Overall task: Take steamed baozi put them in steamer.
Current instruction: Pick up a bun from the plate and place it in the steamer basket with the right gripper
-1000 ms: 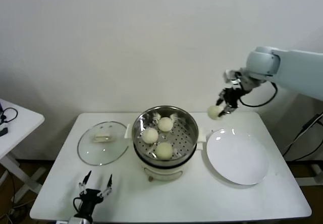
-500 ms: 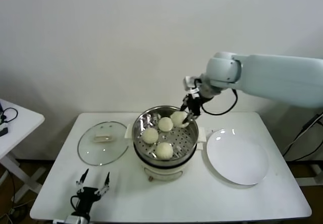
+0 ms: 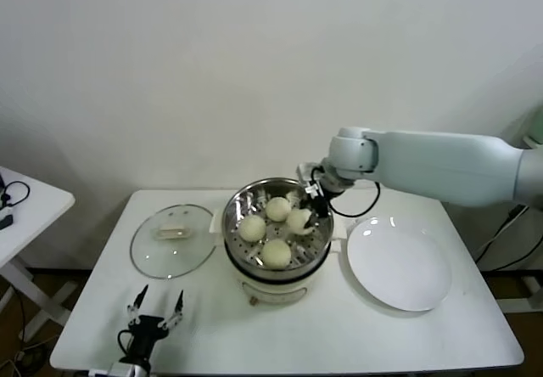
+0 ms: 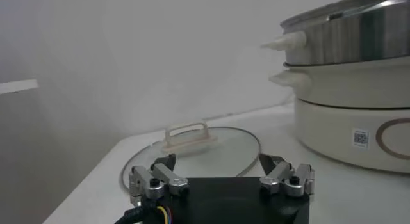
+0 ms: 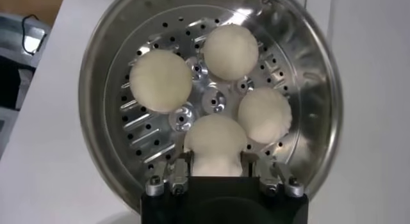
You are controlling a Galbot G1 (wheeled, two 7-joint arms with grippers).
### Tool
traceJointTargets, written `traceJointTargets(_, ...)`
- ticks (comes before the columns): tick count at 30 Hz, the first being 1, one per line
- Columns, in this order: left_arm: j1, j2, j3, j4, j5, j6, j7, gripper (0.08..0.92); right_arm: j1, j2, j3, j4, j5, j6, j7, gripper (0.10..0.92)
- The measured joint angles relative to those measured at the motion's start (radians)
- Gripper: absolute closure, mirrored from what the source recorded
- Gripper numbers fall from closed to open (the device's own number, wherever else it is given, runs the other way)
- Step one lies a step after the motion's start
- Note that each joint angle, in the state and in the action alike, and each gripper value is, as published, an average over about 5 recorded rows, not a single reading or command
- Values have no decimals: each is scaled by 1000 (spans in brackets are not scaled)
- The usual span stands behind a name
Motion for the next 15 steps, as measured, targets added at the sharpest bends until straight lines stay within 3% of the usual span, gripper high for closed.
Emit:
traceJointTargets(8, -8, 9, -4, 0, -4, 2, 1, 177, -41, 10, 17, -20, -27, 3, 2, 442)
traceJointTargets(15, -6, 6, -2, -6, -2, 5, 1, 177, -53, 1, 40, -28, -27, 4, 8, 256)
